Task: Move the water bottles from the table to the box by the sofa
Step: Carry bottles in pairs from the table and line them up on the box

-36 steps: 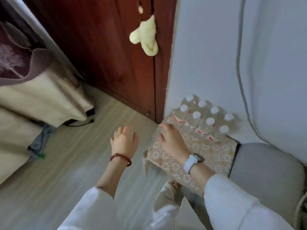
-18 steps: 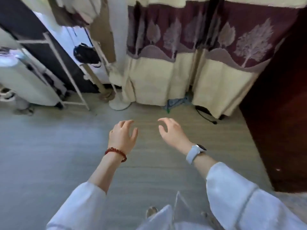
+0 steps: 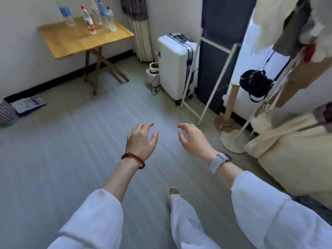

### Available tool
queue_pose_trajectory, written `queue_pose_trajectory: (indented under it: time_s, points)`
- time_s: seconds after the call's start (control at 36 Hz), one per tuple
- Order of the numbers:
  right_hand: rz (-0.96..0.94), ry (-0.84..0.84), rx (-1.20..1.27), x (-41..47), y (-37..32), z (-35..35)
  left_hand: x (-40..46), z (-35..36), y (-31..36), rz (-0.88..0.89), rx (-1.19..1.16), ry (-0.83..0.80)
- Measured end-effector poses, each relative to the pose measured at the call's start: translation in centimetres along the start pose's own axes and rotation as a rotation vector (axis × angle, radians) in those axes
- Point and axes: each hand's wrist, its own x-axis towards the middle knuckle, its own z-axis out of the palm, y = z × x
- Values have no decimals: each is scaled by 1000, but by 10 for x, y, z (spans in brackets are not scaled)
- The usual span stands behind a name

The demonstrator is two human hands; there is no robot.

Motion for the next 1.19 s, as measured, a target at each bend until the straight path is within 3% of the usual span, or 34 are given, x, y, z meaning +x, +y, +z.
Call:
queue_pose_trajectory:
  time_s: [0.22,0.5,0.89,1.19]
  points:
    - [-144,-73,-19,226,-66,13,198,-47,-70,-124,44,102]
    - [-297,-204,-36,441,-163,79,364,-106,-193,-298,3,245]
    - [-332,-150,-50,764,-314,158,660,-202,-382,-284,-60,279]
    - [-274,-85,-54,1002,-338,176,895,-207,-463,-208,-32,229]
